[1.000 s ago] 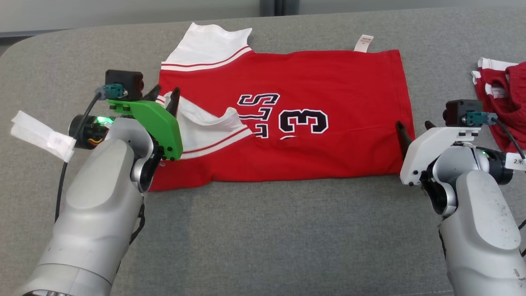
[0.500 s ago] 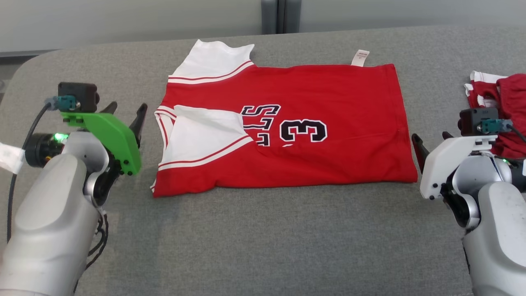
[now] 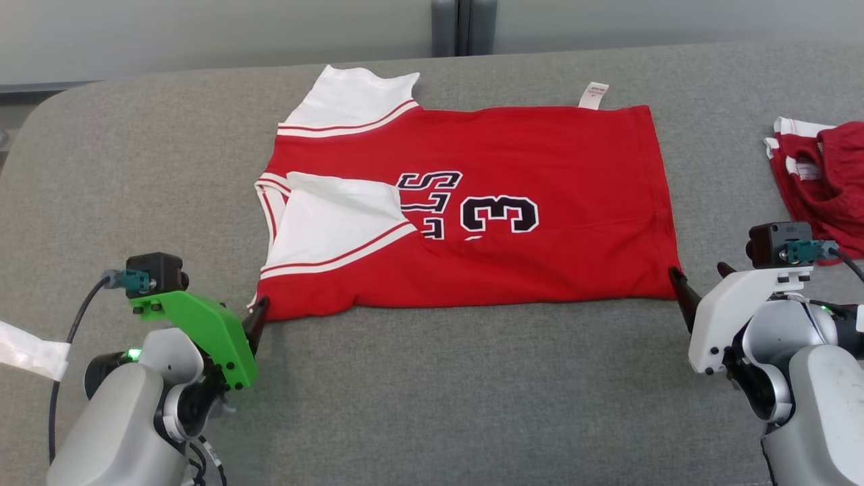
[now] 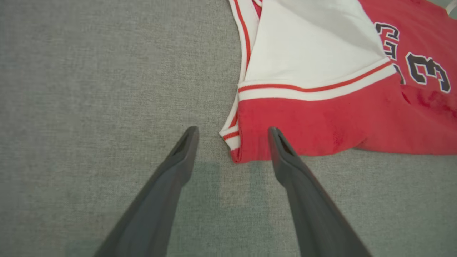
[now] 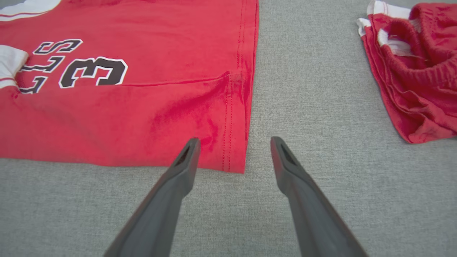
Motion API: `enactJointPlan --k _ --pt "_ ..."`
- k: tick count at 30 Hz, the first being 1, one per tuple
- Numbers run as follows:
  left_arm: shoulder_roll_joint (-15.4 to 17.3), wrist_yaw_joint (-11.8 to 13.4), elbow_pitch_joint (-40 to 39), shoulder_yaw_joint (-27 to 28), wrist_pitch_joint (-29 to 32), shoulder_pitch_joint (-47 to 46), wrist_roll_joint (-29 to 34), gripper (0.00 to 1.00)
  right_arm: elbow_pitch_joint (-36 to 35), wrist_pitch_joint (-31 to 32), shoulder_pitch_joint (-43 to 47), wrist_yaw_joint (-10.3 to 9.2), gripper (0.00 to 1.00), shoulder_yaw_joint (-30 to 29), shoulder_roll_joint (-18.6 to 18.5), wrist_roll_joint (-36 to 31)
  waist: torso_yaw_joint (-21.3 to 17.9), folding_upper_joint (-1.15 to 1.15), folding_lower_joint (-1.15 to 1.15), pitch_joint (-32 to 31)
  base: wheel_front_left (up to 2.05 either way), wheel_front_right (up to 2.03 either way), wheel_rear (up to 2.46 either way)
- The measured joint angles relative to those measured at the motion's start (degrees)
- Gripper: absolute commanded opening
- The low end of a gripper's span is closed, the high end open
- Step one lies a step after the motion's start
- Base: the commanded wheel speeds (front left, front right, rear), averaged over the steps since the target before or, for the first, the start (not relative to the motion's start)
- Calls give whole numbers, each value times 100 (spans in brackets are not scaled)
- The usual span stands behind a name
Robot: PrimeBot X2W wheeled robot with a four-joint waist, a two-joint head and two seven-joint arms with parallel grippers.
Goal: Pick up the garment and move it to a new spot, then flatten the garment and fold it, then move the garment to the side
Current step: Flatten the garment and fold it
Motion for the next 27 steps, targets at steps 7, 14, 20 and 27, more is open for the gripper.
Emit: enactJointPlan --k 7,14,20,27 --pt "-75 408 -185 113 316 174 -202 100 32 -10 -54 0 100 131 32 11 -128 0 0 166 0 0 0" --pt "-79 481 -301 155 320 195 -245 0 469 -131 -333 0 100 152 123 9 -188 0 0 262 0 0 0" --pt "-151 403 -388 129 169 194 -255 0 1092 -168 -502 0 100 20 241 -4 -86 0 0 277 0 0 0" --pt "-189 347 -581 108 13 193 -254 0 1736 -337 -706 0 25 -92 285 -102 73 0 0 292 0 0 0"
